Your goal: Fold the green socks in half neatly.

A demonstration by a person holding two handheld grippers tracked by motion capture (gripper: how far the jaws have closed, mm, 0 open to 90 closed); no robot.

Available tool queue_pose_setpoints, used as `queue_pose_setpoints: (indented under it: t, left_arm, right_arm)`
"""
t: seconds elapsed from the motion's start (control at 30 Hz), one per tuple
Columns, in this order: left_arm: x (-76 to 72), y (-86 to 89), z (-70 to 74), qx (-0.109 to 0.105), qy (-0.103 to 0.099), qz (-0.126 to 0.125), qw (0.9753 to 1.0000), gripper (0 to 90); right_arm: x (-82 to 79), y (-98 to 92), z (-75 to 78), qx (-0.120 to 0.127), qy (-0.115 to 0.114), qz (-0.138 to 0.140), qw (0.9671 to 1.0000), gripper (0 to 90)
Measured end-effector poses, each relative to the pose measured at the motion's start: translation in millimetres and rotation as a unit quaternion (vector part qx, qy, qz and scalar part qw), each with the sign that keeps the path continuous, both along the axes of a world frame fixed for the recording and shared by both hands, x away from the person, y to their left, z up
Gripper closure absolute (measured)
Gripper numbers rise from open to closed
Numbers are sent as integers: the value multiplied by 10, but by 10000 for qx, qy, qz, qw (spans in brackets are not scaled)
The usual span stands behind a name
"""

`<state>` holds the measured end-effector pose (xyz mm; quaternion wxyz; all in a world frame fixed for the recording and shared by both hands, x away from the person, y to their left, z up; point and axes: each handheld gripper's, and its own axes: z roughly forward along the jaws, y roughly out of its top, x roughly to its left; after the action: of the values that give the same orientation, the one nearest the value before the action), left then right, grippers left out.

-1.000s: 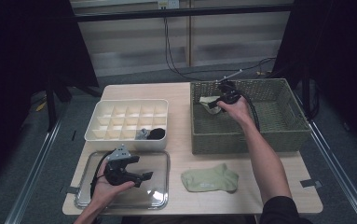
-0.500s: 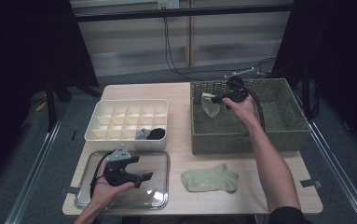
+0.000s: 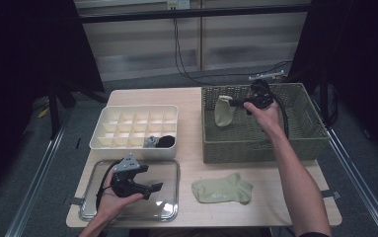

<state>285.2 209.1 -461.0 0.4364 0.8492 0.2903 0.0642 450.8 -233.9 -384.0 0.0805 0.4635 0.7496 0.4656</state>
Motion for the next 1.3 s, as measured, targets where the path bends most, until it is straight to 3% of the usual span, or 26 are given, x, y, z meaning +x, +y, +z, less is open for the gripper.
queue_pose_setpoints:
  t: [0.5,1.0,1.3]
  left_arm:
    - [2,10,2,-106,-39,-17,9999,119]
    - [10,8,-1,-107,-12,60,9999,114]
    - [14,-5,-11,-100,16,63,9999,113]
  right_arm:
    - [-268,-90,198,351,-351,-18,9988,860]
    - [-508,-113,408,632,-607,180,9960,860]
    - [-599,-181,526,670,-772,141,9947,860]
